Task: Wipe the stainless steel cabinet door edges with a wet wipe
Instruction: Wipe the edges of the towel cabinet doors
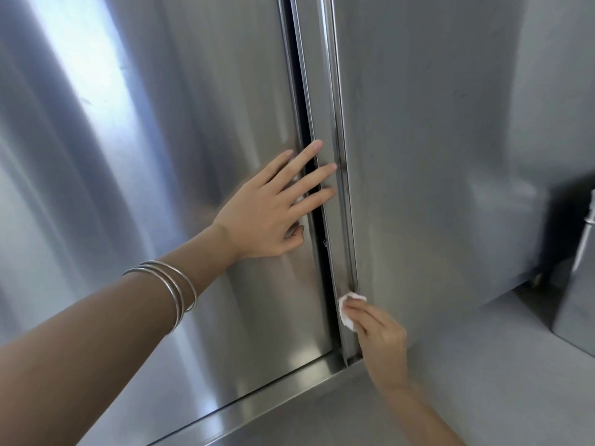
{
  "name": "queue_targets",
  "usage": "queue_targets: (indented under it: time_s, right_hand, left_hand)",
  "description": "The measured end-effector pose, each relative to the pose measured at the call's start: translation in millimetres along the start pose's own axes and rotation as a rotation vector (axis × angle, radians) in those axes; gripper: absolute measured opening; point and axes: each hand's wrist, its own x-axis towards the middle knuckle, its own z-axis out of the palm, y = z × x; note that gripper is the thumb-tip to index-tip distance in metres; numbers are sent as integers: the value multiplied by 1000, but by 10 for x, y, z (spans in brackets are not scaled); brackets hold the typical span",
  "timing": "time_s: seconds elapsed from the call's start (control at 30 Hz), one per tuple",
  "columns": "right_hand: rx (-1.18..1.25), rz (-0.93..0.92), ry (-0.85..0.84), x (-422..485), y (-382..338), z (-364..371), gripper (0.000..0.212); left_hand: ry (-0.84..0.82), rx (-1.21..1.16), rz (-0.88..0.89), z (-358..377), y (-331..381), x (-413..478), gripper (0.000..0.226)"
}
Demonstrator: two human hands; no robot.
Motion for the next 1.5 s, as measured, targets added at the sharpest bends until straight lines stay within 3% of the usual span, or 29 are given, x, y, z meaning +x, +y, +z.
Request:
queue_targets:
  time_s: [0.13,0.27,0.37,0.53,0.7,1.07,1.3,1.5]
  right_hand:
    - [58,23,173,508,-151,64,13]
    - [47,75,232,345,-215,135,11]
    - [95,122,189,372,-208,85,9]
    - [301,369,17,592,-306,-259,36]
    - [324,489,117,1036,-326,-664,48]
    - [300,489,157,1423,-274,-1050,46]
    - [351,335,93,1618,-660,-892,39]
    - [401,282,91,1870,-1002,-792,31]
  left_hand:
    - [21,-14,8,36,-11,-6,55]
    - [23,-15,6,57,-11,-16,54]
    - [3,-27,-1,27,-2,-6,52]
    - [-3,-17,-23,-94,48,18,43]
    - [-4,13,-3,-211,32,65,42]
    - [-1,43,-46,-301,-24,-265,39]
    - [-27,78,-78,-706,-220,-854,31]
    - [86,120,-218,-1147,-280,-742,28]
